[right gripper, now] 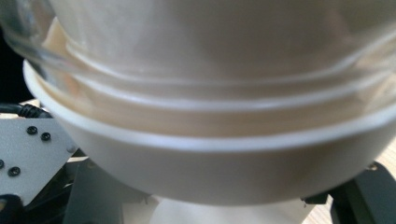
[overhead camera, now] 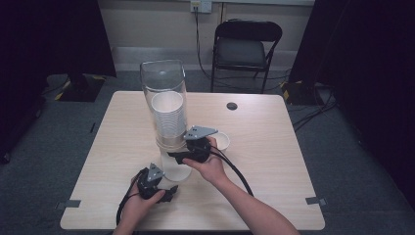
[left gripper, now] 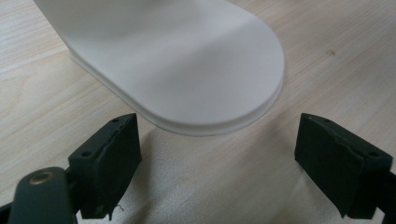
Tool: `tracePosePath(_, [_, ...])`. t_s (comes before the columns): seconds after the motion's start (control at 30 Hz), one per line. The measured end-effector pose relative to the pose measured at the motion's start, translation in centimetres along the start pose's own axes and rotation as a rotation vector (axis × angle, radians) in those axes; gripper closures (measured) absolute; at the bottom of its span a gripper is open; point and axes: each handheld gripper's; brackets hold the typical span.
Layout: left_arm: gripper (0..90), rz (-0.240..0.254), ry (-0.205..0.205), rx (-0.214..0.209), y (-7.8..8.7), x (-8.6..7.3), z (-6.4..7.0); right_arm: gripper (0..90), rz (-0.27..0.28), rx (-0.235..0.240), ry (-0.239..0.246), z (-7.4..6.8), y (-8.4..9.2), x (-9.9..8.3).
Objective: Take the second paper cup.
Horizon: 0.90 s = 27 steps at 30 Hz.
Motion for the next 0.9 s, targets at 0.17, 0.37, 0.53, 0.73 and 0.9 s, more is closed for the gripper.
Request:
tracePosePath(0.17, [13.9, -0.008, -0.011, 0.0, 0.0, 0.0, -0.1, 35.9, 0.019, -0.031, 0.029, -0.2, 0.0, -0.4])
tracePosePath(0.37, [13.9, -0.004, -0.01, -0.004, 0.0, 0.0, 0.0, 36.3, 0.012, -0.04, 0.032, -0.7, -0.1, -0.6])
tracePosePath(0.53, [13.7, -0.006, -0.012, -0.004, 0.0, 0.0, -0.1, 36.7, -0.047, -0.056, 0.027, -0.9, -0.7, -3.5])
tracePosePath(0.73, [12.3, -0.003, -0.006, -0.009, -0.1, 0.0, 0.0, 35.3, -0.06, -0.029, 0.008, -1.0, -0.7, -3.0])
tracePosePath(0.9, [12.2, -0.003, -0.007, -0.009, -0.1, 0.0, 0.0, 25.7, -0.026, -0.035, 0.007, -1.2, -0.7, -2.6])
Point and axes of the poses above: each handheld gripper's, and its own axes: y roughly backward along the jaws, x roughly out of its top, z roughly to its right, and after that the axes turned 7 degrees about y, right-handed
